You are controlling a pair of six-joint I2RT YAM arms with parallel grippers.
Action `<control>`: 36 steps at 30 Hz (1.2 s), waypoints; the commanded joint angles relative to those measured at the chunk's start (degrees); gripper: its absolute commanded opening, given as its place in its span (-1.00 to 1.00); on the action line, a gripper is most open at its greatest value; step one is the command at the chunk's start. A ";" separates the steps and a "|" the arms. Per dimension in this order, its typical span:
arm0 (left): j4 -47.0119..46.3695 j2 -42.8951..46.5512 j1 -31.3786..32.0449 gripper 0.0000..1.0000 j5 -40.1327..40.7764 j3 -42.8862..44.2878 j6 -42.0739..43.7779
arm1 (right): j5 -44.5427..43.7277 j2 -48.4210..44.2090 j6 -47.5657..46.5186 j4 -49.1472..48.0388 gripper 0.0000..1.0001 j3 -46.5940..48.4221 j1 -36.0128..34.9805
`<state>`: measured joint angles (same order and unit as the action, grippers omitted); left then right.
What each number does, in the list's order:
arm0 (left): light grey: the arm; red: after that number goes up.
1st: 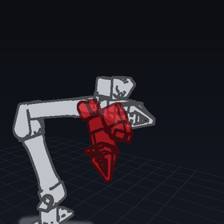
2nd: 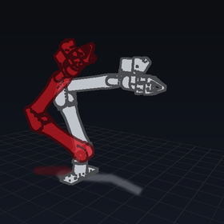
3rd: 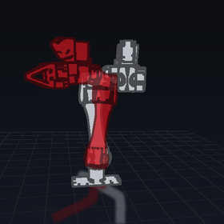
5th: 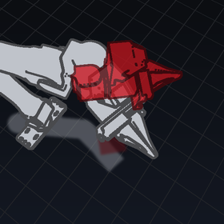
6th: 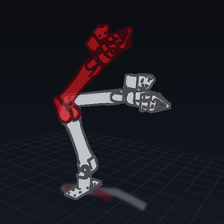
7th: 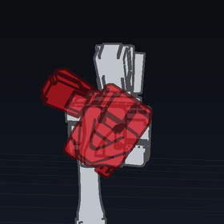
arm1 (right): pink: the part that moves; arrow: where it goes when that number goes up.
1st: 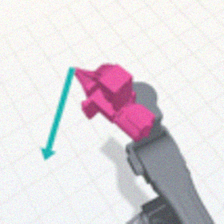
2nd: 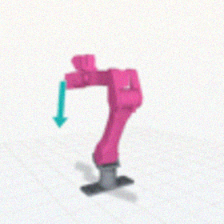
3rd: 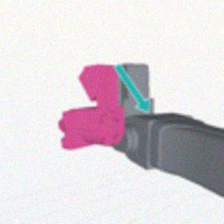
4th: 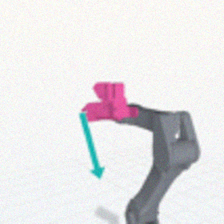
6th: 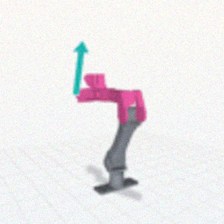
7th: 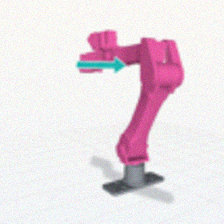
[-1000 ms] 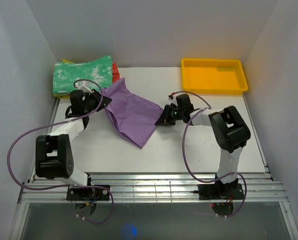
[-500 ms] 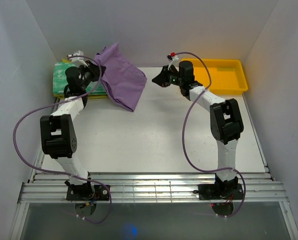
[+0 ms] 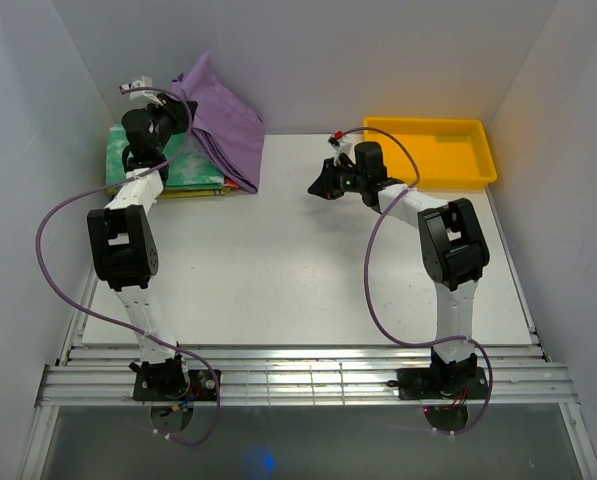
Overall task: Fold and stack the trousers
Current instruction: Neatly place the folded trousers to the corner
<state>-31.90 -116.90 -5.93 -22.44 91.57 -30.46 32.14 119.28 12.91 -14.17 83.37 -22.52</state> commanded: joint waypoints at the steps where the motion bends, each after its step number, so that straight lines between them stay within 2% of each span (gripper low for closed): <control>1: -5.10 2.38 -0.66 -1.00 1.52 6.51 -0.83 | 0.99 -4.32 -1.92 -0.86 -0.85 -0.14 0.02; 12: -3.70 3.87 -3.64 -1.00 1.96 9.86 -4.61 | 1.26 -3.80 -2.62 0.55 -0.84 1.44 0.02; 16: -3.26 6.15 -4.96 -1.00 2.04 7.75 -6.54 | 0.99 -3.45 -2.54 0.73 -0.84 1.79 0.02; 25: -4.92 14.68 -8.47 -1.00 2.48 -4.90 -6.72 | 1.34 -3.44 -2.45 0.90 -0.84 1.09 0.02; 36: -5.45 13.63 -13.84 -1.00 6.69 -9.48 -5.14 | 1.70 -4.06 -2.53 1.25 -0.84 0.30 -0.24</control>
<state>-31.77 -107.15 -17.56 -19.99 81.95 -36.42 33.19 118.06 11.33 -12.91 83.37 -22.52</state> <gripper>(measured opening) 0.278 0.078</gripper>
